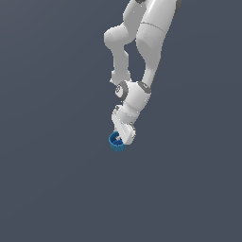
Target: Pick up the object and move it to a goal position.
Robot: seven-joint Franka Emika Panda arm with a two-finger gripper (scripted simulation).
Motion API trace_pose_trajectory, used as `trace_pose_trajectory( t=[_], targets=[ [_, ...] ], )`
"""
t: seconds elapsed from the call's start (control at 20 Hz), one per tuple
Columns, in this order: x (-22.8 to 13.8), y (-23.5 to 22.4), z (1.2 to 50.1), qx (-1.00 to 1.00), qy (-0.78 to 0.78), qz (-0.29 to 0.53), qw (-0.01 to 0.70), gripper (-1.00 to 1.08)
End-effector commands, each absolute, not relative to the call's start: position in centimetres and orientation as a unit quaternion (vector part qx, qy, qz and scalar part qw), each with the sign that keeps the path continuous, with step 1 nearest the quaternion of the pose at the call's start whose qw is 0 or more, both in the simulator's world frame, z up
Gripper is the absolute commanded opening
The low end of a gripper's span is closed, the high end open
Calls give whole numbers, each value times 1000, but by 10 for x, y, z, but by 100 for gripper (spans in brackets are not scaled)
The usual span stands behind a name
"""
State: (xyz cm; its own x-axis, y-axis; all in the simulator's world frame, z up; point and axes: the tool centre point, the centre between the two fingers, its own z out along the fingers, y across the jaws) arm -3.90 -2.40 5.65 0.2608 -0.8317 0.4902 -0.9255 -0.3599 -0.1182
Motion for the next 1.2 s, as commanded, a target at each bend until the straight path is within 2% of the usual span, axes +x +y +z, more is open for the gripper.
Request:
trace_pose_trajectory(
  t=[0.0,0.5,1.15],
  targets=[
    [-40,-24,56,788,-557,242,97,-100],
    [-45,-21,70,788,-558,242,96,-100],
    [-70,-9,136,789,-559,238,96,-100]
  ],
)
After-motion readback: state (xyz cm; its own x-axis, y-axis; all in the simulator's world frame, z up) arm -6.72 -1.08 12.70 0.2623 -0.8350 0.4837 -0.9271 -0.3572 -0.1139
